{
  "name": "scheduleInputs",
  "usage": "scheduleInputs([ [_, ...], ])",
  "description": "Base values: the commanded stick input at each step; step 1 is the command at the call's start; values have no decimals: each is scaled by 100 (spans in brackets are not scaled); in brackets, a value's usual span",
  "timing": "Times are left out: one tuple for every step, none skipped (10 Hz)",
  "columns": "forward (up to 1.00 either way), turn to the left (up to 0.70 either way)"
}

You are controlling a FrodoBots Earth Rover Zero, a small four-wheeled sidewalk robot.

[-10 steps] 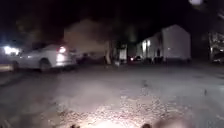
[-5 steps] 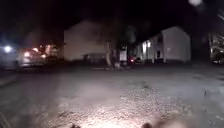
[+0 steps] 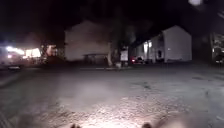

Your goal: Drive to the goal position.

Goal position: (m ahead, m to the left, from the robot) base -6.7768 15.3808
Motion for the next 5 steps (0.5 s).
scheduleInputs([
  [0, 70],
  [0, 70],
  [0, 70],
  [0, 70],
  [0, 70],
])
